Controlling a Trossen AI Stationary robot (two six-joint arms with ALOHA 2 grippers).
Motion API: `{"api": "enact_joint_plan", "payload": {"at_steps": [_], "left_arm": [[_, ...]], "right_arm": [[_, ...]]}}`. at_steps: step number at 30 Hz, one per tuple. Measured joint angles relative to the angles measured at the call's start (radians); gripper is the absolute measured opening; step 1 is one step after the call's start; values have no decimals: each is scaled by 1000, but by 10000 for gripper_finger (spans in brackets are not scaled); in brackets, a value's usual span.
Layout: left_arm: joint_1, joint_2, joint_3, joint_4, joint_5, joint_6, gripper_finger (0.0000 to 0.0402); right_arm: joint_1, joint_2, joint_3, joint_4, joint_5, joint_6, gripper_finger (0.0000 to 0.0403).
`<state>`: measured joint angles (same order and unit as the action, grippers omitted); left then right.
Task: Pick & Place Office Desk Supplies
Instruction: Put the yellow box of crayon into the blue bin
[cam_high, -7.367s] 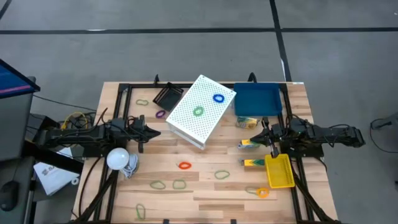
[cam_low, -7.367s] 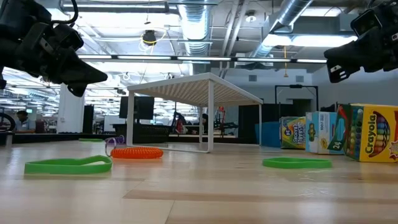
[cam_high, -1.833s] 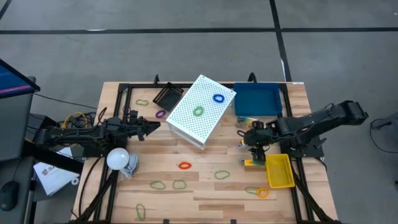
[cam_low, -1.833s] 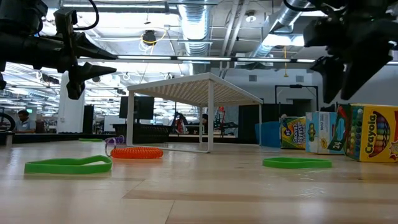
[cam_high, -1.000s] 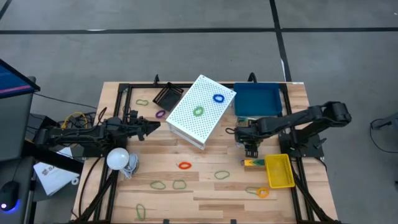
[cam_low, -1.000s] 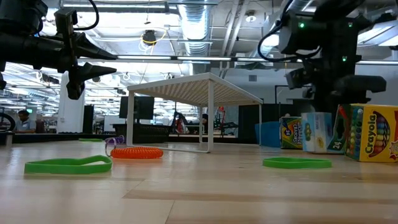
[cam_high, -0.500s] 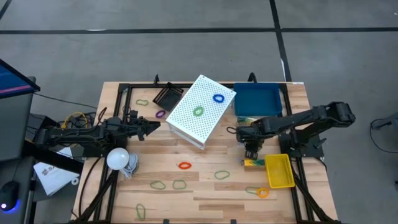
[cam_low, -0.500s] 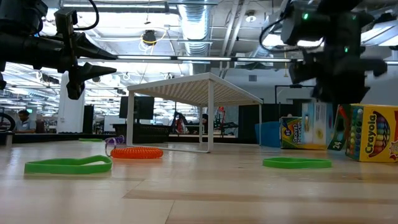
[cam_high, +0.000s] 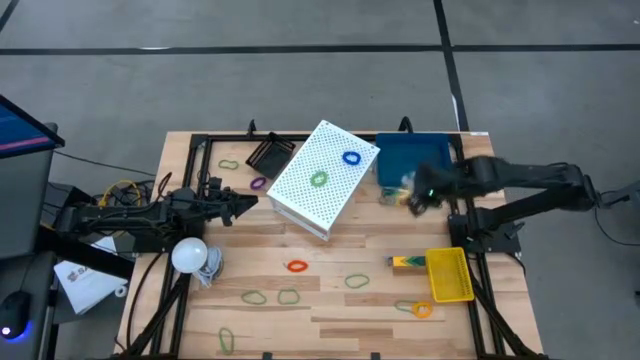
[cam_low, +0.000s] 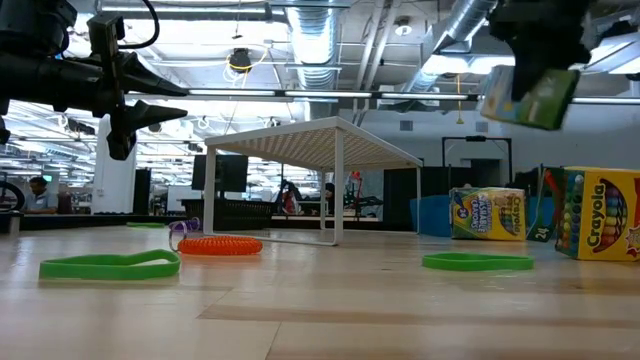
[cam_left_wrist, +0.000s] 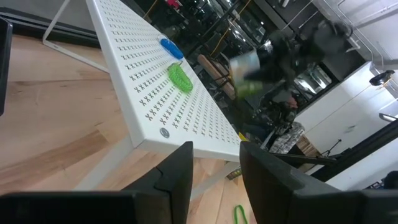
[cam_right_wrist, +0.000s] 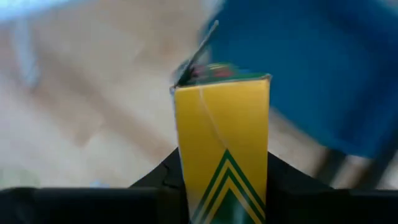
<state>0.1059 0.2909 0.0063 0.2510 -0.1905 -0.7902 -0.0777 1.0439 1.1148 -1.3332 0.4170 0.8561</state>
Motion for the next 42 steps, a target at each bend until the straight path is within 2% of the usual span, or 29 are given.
{"api": "enact_joint_plan", "payload": {"at_steps": [2, 5, 10, 16, 22, 27, 31, 35, 42], "left_arm": [[0, 0, 0, 0, 0, 0, 127], [0, 0, 0, 0, 0, 0, 127], [0, 0, 0, 0, 0, -1, 127], [0, 0, 0, 1, 0, -3, 127], [0, 0, 0, 1, 0, -3, 127], [0, 0, 0, 1, 0, -3, 127], [0, 0, 0, 1, 0, -1, 127], [0, 0, 0, 1, 0, 2, 127], [0, 0, 0, 1, -2, 4, 127]], "right_arm": [[-99, 4, 37, -26, -2, -26, 102], [-274, 27, 60, -27, -70, -134, 102], [-531, 121, 60, 9, -106, -310, 102], [-732, 269, 60, 147, -195, -369, 115], [-811, 388, 58, 187, -202, -362, 109], [-852, 436, 58, 214, -208, -332, 113], [-879, 437, 42, 255, -210, -273, 113], [-899, 403, -39, 299, -217, -223, 113], [-884, 372, -102, 374, -214, -182, 113]]}}
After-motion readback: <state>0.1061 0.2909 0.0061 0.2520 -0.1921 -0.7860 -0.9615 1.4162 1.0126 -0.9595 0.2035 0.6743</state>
